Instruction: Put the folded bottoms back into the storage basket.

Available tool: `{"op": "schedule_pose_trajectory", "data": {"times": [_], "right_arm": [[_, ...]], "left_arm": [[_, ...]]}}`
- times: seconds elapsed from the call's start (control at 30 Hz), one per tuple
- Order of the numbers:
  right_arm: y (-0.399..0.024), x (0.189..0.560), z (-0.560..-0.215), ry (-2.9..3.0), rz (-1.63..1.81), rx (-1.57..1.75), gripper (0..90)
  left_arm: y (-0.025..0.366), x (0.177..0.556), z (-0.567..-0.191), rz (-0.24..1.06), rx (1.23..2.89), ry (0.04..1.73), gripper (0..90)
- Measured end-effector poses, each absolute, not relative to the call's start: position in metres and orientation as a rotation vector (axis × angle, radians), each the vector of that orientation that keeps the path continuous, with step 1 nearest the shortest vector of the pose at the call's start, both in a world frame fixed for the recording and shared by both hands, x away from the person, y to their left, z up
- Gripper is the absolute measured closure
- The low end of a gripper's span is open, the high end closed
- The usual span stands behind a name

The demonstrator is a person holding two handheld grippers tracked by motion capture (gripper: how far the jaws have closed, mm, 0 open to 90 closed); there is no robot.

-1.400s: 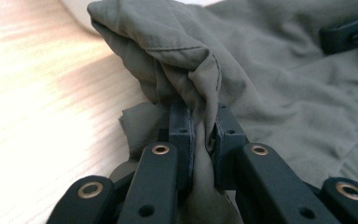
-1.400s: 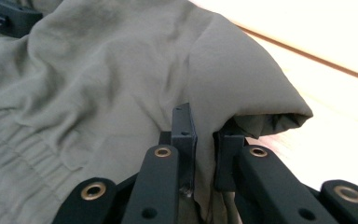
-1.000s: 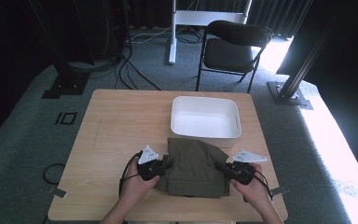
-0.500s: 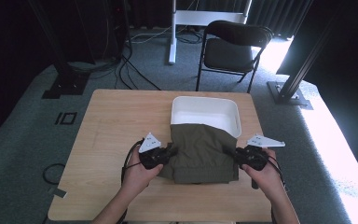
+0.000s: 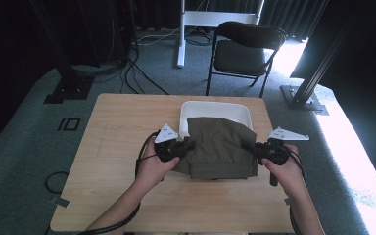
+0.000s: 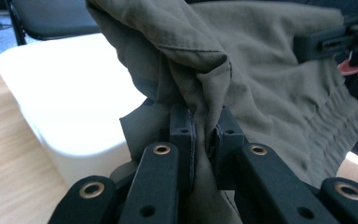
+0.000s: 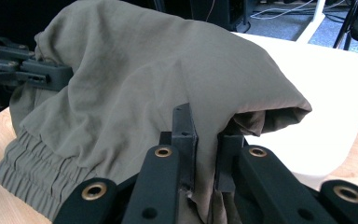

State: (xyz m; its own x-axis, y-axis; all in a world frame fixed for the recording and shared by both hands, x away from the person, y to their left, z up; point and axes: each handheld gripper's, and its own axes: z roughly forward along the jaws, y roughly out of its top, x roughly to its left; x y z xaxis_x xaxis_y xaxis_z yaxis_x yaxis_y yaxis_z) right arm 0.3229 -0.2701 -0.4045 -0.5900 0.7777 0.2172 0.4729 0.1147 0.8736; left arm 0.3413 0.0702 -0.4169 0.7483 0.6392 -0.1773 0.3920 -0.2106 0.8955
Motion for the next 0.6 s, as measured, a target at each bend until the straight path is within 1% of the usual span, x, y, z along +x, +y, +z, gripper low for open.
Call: {"op": "schedule_pose_trajectory", "data": {"times": [0.27, 0.37, 0.47, 0.6], "right_arm": [[-0.276, 0.347, -0.386, 2.062, 1.492, 1.256, 82.5], [-0.277, 0.355, -0.381, 2.059, 1.488, 1.261, 82.5], [-0.278, 0.37, -0.371, 2.045, 1.487, 1.276, 82.5], [-0.28, 0.384, -0.364, 2.043, 1.474, 1.293, 82.5]], "left_arm": [[0.063, 0.361, -0.393, 0.356, 1.825, 0.774, 83.7], [0.061, 0.368, -0.388, 0.354, 1.814, 0.775, 83.6], [0.06, 0.382, -0.384, 0.357, 1.799, 0.777, 83.6], [0.059, 0.399, -0.383, 0.33, 1.782, 0.805, 83.6]]}}
